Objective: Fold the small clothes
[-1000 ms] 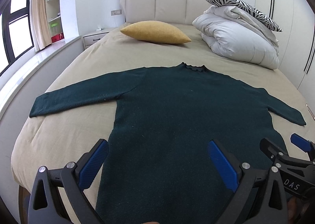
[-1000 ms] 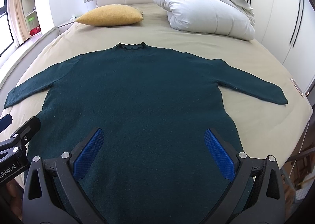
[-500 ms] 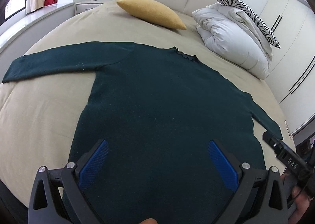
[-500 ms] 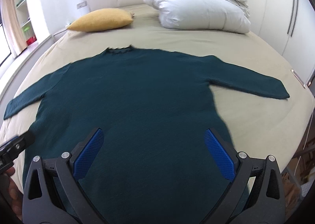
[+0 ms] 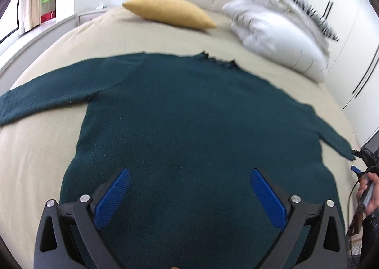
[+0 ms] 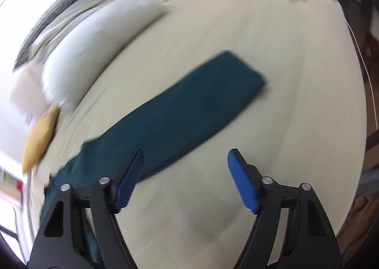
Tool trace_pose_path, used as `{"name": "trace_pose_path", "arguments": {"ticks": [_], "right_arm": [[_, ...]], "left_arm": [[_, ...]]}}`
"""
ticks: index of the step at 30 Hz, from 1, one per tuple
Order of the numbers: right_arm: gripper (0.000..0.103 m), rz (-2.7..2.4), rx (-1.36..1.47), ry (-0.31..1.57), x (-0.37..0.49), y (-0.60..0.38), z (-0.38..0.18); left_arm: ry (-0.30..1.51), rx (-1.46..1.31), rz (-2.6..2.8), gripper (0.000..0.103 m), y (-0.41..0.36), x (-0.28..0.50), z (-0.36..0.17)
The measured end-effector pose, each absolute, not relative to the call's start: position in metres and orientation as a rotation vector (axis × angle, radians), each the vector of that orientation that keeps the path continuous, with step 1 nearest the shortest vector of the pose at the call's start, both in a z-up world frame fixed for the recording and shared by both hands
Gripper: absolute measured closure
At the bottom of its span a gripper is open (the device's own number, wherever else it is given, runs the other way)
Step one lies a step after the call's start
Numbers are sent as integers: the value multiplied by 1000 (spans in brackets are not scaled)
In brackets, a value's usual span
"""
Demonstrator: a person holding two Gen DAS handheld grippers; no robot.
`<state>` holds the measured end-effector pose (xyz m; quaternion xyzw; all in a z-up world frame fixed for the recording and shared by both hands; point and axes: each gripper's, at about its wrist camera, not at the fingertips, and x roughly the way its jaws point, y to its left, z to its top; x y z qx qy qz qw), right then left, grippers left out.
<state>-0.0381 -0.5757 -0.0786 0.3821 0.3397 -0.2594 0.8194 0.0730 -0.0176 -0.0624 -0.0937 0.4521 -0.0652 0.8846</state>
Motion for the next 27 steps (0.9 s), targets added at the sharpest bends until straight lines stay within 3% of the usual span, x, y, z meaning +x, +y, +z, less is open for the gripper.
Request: {"name": "trace_pose_path", "arguments": {"ticks": [3, 6, 8, 10, 12, 20, 27], "right_arm": [[49, -567, 965, 688, -41, -627, -104], [51, -547, 996, 631, -32, -656, -108], [59, -527, 985, 628, -19, -670, -109], [82, -520, 981, 640, -7, -686, -114], [94, -512, 982, 647, 1, -696, -116], [96, -431, 783, 644, 42, -634, -52], [96, -7, 533, 704, 140, -441, 6]], "left_arm": [[963, -231, -133, 0, -19, 89, -70], [1011, -245, -142, 0, -23, 102, -81], [1038, -275, -159, 0, -26, 109, -89], [1040, -282, -173, 0, -29, 113, -92], [1037, -280, -193, 0, -32, 114, -92], [1006, -370, -296, 2, -24, 134, -86], [986, -470, -351, 11, -1, 142, -82]]}}
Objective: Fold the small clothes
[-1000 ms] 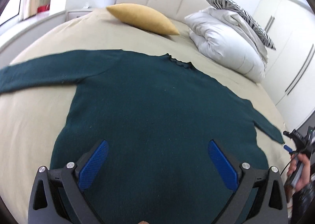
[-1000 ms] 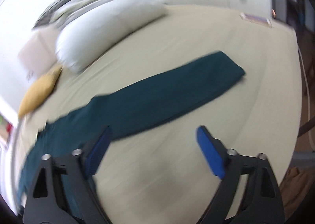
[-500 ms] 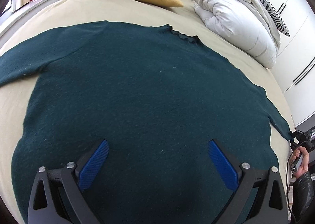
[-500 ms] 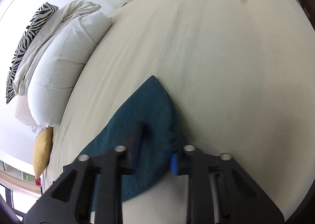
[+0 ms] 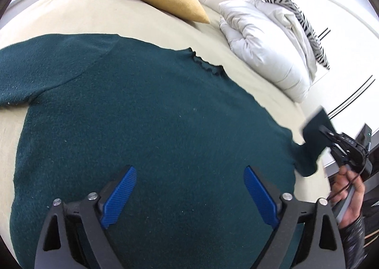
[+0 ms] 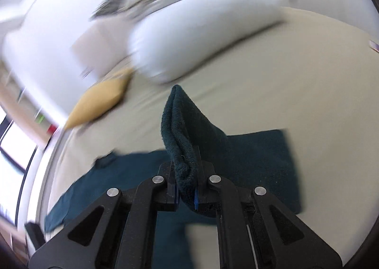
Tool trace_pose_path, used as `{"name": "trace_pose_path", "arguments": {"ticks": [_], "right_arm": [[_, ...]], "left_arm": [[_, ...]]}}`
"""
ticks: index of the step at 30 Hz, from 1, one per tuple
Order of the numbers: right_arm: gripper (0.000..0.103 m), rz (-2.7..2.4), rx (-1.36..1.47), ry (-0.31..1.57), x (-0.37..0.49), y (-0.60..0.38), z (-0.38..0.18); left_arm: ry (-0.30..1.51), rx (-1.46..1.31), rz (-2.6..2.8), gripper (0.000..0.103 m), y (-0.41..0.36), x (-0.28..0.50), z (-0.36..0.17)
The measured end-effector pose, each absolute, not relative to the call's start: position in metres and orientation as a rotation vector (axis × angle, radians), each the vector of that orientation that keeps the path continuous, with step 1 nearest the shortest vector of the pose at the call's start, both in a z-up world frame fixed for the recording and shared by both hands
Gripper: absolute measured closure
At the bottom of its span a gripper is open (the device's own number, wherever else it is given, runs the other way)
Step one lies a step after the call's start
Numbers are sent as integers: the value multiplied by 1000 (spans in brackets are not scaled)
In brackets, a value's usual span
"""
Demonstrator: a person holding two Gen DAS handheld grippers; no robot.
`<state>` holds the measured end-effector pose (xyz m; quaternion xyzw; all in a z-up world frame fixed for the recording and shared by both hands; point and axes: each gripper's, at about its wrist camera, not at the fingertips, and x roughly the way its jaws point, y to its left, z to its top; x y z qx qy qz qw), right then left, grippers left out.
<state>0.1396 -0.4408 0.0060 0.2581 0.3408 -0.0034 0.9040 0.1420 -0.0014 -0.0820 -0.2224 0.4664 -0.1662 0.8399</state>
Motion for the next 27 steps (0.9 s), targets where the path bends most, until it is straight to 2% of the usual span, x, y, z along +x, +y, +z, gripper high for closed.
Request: {"name": "trace_pose_path", "arguments": {"ticks": [5, 8, 11, 12, 13, 17, 21, 23, 25, 27], "right_arm": [[96, 169, 473, 809, 185, -305, -31], [87, 193, 445, 883, 193, -256, -66], [63, 195, 396, 917, 189, -233, -90], [43, 221, 418, 888, 180, -233, -90], [33, 239, 451, 859, 165, -235, -89], [32, 227, 528, 779, 108, -258, -81], [32, 158, 628, 761, 88, -301, -85], [32, 133, 725, 754, 82, -325, -95], [34, 130, 828, 736, 80, -345, -107], [34, 121, 884, 718, 74, -356, -113]], "left_arm": [[986, -519, -362, 12, 14, 148, -85], [995, -534, -364, 12, 17, 156, -88], [1002, -533, -382, 12, 10, 164, -89], [999, -532, -381, 12, 6, 167, -89], [1001, -529, -389, 11, 0, 171, -89], [1017, -490, -422, 12, -40, 194, -91], [1055, -382, -451, 14, -88, 223, -97], [1056, -316, -448, 22, -110, 236, -98], [1070, -267, -422, 43, -124, 245, -97], [1078, -212, -393, 53, -135, 250, -96]]}}
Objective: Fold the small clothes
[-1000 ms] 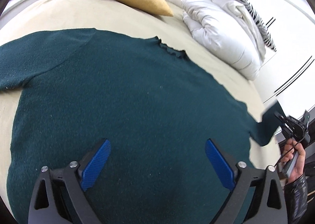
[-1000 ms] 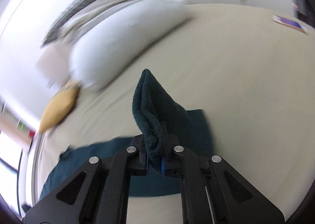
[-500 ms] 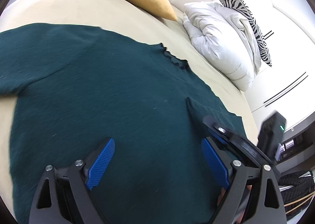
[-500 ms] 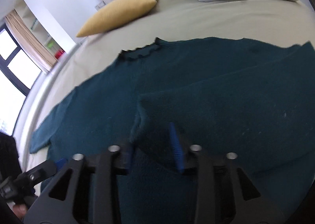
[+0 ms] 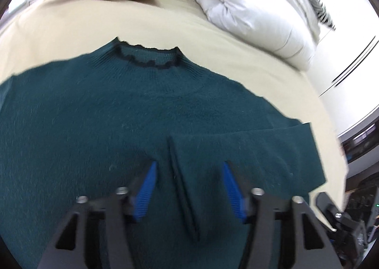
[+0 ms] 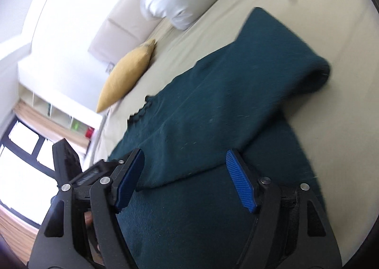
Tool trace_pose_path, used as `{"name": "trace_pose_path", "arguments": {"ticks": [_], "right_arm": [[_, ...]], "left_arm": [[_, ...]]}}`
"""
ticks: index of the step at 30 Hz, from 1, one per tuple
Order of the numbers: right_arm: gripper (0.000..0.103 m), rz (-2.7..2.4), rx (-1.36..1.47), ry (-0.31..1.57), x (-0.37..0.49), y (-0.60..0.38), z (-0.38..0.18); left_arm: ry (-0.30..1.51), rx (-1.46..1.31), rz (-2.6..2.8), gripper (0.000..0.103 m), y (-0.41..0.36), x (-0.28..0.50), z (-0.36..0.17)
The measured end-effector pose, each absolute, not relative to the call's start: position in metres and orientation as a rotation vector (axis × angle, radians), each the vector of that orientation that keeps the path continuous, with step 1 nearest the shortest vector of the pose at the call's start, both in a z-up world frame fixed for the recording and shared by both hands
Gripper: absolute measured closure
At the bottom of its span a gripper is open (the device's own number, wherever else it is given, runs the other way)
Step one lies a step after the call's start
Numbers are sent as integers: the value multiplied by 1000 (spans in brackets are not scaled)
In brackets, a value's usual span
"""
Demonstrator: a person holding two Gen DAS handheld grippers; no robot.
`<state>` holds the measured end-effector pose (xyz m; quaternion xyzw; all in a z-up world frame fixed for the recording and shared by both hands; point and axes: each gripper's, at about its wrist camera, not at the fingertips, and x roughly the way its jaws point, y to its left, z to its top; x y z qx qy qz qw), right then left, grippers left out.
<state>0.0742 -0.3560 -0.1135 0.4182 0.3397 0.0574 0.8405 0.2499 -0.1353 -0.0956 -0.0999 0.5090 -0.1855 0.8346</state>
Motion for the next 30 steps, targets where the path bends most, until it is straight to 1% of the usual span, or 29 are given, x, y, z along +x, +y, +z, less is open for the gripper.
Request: {"name": "trace_pose_path", "arguments": {"ticks": [1, 2, 4, 11, 12, 17, 18, 19, 20, 21, 22, 26, 28, 30], "right_arm": [[34, 120, 903, 708, 71, -360, -115], [34, 120, 914, 701, 68, -363, -116], [34, 121, 916, 689, 67, -363, -117], [34, 107, 880, 679, 59, -361, -116], [34, 106, 878, 678, 58, -360, -116], [32, 98, 848, 677, 59, -354, -118], [32, 98, 844, 677, 59, -354, -118], [32, 100, 843, 677, 59, -354, -118], [32, 102, 846, 675, 58, -354, -118], [32, 107, 852, 672, 58, -355, -119], [32, 110, 858, 669, 58, -355, -119], [32, 115, 861, 661, 57, -355, -120], [32, 115, 859, 658, 58, -354, -121], [32, 115, 859, 656, 58, -354, -121]], "left_arm": [[1076, -188, -382, 58, -139, 250, -95], [1074, -158, -368, 61, -142, 250, -95], [1062, -108, -343, 72, -145, 247, -94], [1019, -53, -326, 92, -138, 241, -88], [1009, -54, -329, 99, -138, 240, -86], [992, -31, -370, 99, -141, 235, -82], [1008, -30, -373, 96, -141, 234, -84], [1016, -33, -359, 88, -140, 235, -86], [1024, -59, -364, 83, -137, 235, -87], [1031, -75, -371, 74, -140, 236, -89], [1045, -87, -375, 73, -139, 238, -92], [1057, -105, -383, 73, -142, 239, -95], [1046, -104, -393, 91, -144, 239, -93], [1041, -107, -397, 92, -143, 238, -90]]}}
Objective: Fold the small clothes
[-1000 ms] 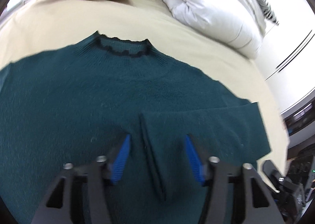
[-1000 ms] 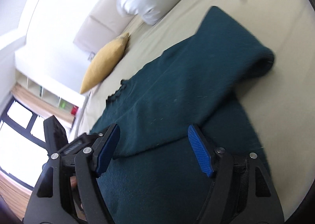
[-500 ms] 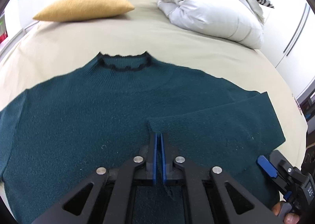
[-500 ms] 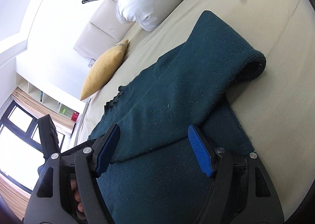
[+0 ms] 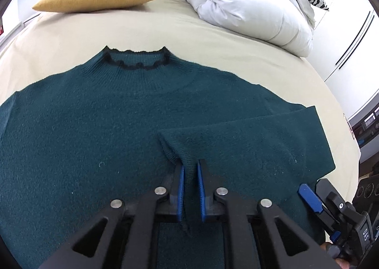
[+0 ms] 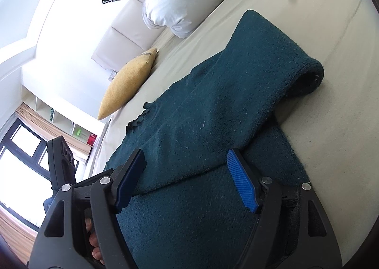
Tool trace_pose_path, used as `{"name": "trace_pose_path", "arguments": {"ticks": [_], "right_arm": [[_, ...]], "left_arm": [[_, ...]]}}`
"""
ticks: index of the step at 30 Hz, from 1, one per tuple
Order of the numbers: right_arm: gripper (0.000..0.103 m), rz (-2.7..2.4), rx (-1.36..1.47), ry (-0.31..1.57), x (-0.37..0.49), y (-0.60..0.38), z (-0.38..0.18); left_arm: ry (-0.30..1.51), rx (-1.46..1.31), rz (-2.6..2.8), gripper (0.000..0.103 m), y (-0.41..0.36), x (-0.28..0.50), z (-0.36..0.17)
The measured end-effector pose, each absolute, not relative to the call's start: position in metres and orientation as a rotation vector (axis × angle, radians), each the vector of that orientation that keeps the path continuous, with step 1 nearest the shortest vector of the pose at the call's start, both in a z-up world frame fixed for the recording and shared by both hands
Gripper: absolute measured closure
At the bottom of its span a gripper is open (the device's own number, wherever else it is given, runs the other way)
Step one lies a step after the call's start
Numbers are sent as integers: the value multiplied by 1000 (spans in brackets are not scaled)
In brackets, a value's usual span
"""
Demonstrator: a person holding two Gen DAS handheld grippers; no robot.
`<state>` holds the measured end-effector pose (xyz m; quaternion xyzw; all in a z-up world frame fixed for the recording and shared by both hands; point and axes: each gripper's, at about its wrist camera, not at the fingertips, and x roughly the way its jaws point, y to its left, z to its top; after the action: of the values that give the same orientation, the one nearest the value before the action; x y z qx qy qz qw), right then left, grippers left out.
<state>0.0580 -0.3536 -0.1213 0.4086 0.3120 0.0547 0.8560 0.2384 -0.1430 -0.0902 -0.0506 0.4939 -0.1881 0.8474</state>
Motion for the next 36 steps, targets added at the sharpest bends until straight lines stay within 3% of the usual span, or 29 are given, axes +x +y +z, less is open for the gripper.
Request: {"name": "trace_pose_path", "arguments": {"ticks": [11, 21, 27, 29, 31, 33, 34, 36], "right_arm": [[33, 114, 935, 674, 60, -363, -121], [32, 81, 1218, 735, 80, -392, -125], [33, 20, 1214, 729, 96, -407, -124], [39, -17, 1208, 696, 96, -420, -124], [59, -24, 1257, 686, 95, -434, -136], [71, -18, 1268, 678, 93, -442, -148], [75, 1, 1271, 663, 91, -446, -155], [72, 37, 1277, 645, 88, -449, -158]], "left_arm": [[885, -236, -356, 96, -69, 243, -48], [885, -340, -267, 96, -5, 254, -69], [906, -349, -271, 96, -1, 247, -83], [919, -362, -275, 96, 2, 248, -88], [930, -360, -276, 96, 1, 246, -93], [944, -373, -275, 96, 2, 246, -101], [944, -379, -275, 96, 2, 245, -102], [939, -382, -281, 96, 3, 243, -102]]}}
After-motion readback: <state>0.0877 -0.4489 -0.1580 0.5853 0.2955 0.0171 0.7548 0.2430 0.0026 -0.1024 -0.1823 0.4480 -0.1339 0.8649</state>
